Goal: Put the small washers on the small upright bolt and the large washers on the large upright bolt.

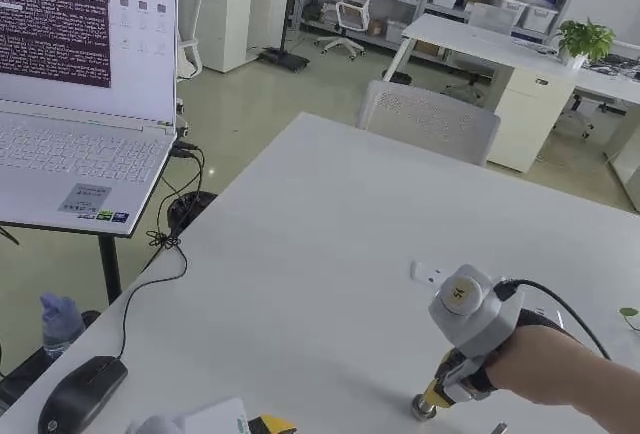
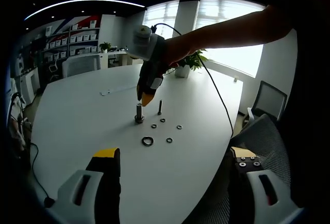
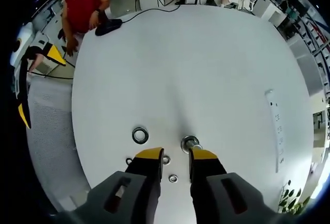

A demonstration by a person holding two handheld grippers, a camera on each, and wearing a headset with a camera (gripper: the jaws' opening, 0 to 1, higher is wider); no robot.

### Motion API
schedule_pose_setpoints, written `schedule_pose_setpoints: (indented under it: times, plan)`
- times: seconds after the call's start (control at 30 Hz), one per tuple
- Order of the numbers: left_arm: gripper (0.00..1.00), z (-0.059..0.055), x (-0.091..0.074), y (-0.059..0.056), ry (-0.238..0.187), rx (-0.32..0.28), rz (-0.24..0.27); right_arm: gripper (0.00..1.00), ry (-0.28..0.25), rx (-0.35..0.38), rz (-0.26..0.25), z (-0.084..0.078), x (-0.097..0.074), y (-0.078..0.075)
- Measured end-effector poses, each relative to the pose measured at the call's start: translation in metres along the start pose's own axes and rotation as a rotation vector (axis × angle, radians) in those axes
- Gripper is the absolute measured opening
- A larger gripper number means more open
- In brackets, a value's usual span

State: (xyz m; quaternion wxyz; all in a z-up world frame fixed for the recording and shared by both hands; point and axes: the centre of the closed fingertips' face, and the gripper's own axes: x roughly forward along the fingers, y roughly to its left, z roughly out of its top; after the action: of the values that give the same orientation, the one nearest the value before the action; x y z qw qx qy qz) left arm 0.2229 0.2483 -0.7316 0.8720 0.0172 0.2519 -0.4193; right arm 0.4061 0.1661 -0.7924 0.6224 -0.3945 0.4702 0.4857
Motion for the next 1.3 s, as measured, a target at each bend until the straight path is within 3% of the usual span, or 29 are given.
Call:
schedule_pose_setpoints:
  times: [0.37, 0.83, 1.3]
  plan:
    - [0.85, 0.003, 0.002, -0.003, -0.014, 0.005, -0.006, 0.16, -0.015, 0.012, 0.037, 0.003, 0.004, 0.03]
    - [0.87, 0.004, 0.002, 0.0, -0.027, -0.011, 0.004, 0.19, -0.03, 0.019, 0.067, 0.005, 0.016, 0.049]
    - [0.88, 0.002, 0.002, 0.002, -0.032, -0.018, 0.011, 0.26, -0.02, 0.006, 0.088, -0.001, 0.048, 0.067]
